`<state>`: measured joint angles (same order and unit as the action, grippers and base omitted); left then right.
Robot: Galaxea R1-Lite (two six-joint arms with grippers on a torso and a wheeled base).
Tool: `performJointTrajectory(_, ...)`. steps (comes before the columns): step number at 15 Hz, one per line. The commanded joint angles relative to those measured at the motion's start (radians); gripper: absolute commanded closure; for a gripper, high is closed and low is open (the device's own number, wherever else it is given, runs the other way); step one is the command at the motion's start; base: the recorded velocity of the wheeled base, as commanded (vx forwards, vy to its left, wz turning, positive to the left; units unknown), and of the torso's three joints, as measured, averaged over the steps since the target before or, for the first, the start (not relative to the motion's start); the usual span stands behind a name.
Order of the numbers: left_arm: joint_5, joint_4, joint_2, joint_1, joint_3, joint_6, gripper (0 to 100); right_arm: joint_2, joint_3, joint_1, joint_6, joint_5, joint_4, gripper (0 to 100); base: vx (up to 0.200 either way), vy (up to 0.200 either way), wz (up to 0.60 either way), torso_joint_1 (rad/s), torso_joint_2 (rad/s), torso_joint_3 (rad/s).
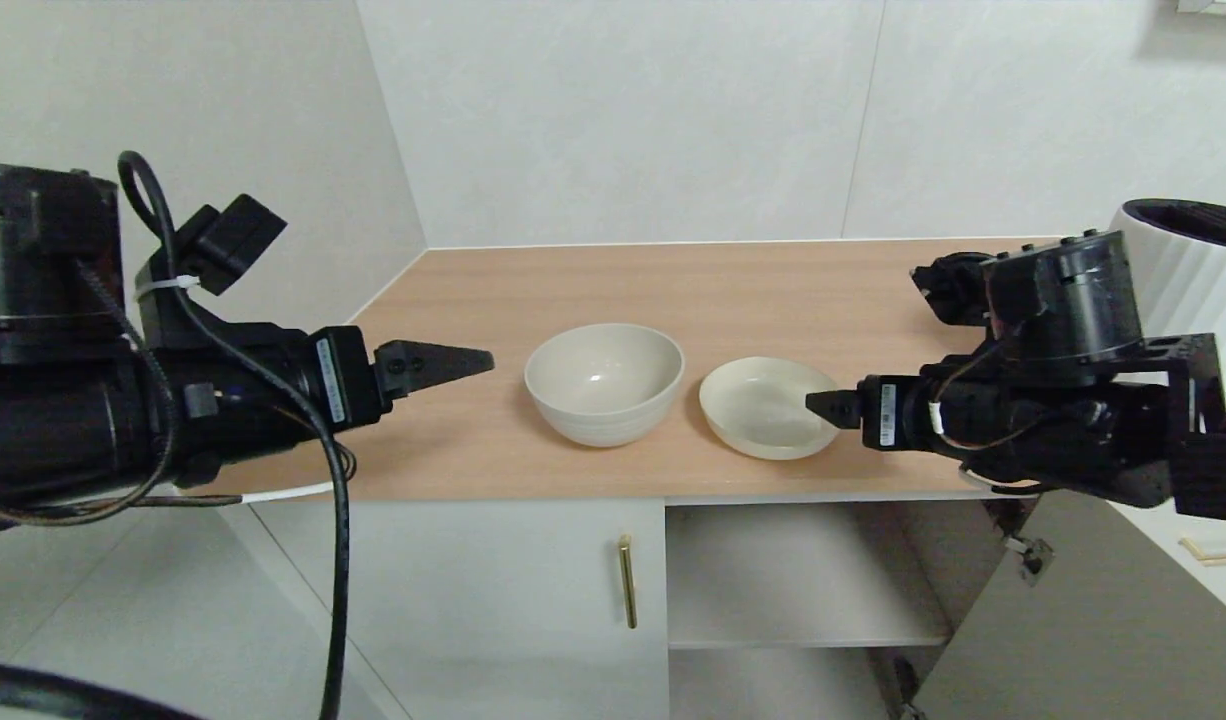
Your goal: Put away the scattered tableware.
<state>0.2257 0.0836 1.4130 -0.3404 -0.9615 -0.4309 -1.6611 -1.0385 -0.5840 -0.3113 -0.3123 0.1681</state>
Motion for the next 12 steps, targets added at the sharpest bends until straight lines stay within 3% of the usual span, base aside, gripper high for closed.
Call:
performJointTrajectory(1, -0.008, -0.001, 0.080, -0.022, -0.048, -0.083, 0, -0.092, -0.063, 0.001, -0.037, -0.036, -0.002, 0, 0.000, 0.000, 0.00, 0.000, 0.00, 0.000)
performJointTrajectory(2, -0.009, -0.002, 0.107, -0.022, -0.065, -0.129, 0, -0.108, -0.078, 0.001, -0.052, -0.057, -0.002, 0, 0.000, 0.000, 0.00, 0.000, 0.00, 0.000)
performJointTrajectory(5, -0.040, -0.001, 0.181, -0.023, -0.097, -0.210, 0, -0.117, -0.092, 0.010, -0.074, -0.071, 0.002, 0, 0.000, 0.000, 0.00, 0.000, 0.00, 0.000)
performJointTrajectory(8, -0.080, 0.002, 0.242, -0.035, -0.117, -0.235, 0, -0.118, -0.092, 0.012, -0.078, -0.071, 0.004, 0, 0.000, 0.000, 0.00, 0.000, 0.00, 0.000)
performJointTrajectory(12, -0.101, 0.008, 0.304, -0.074, -0.141, -0.298, 0, -0.117, -0.090, 0.012, -0.080, -0.070, 0.004, 0, 0.000, 0.000, 0.00, 0.000, 0.00, 0.000)
